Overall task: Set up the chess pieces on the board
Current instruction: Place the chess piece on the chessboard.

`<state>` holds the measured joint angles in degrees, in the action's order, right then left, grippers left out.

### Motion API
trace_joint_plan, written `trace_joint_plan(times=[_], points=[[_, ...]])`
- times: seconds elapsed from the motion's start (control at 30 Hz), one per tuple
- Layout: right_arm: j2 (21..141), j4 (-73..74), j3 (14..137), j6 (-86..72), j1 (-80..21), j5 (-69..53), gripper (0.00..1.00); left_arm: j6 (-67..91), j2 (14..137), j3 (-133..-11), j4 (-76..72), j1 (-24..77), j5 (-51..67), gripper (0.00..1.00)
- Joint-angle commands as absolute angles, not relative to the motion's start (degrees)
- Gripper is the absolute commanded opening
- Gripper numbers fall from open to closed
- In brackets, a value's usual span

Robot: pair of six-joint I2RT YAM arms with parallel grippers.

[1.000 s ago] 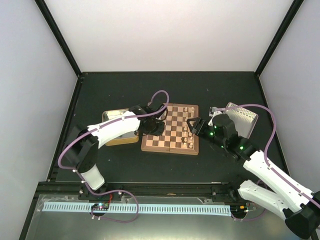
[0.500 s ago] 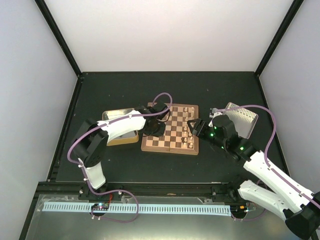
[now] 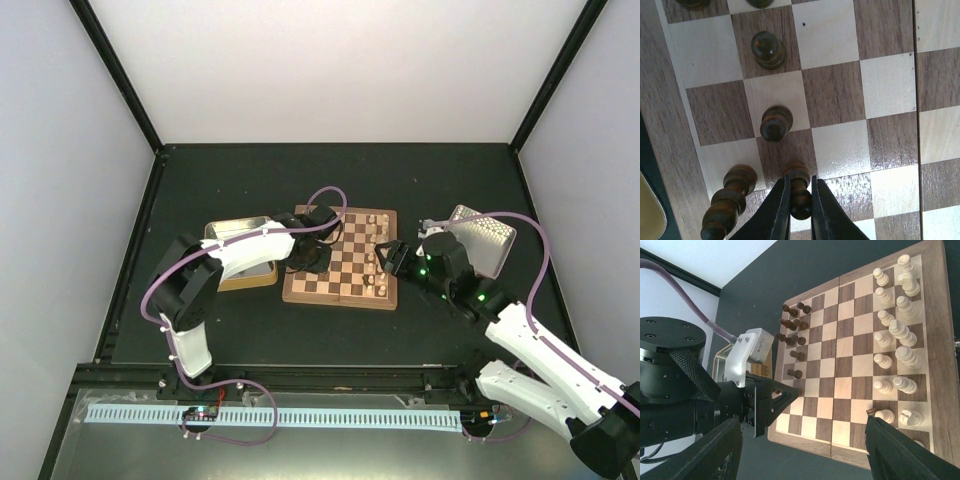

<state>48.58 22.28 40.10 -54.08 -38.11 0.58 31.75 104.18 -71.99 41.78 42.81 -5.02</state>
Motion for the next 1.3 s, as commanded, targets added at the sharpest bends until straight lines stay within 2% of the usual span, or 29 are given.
trace_joint_plan(times=[0.0, 0.17, 0.37, 0.53, 0.97, 1.27], points=[[48.90, 21.79, 39.29, -53.61, -37.74, 1.51, 0.69, 31.81, 106.05, -73.99, 40.34, 42.63, -5.55, 0.04], [49.04, 21.82, 39.03, -53.64, -37.79, 1.10, 0.69, 31.58, 106.41, -73.91, 40.36, 42.54, -5.62, 0.08], [48.96, 21.71, 39.19, -53.55, -37.79, 0.73, 0.69, 31.41, 105.51, -73.98, 40.67, 42.54, -5.69, 0.20], [49.05, 21.62, 39.29, -53.60, -37.75, 0.44, 0.69, 31.29, 104.53, -74.70, 41.75, 42.56, -5.70, 0.25], [51.21, 22.23, 40.17, -48.21, -37.73, -0.96, 0.68, 32.22, 95.52, -74.09, 43.61, 42.55, -5.71, 0.28], [65.00, 29.73, 47.79, -35.69, -38.22, -2.28, 0.52, 35.46, 81.05, -67.86, 39.45, 41.37, -9.45, 0.31]])
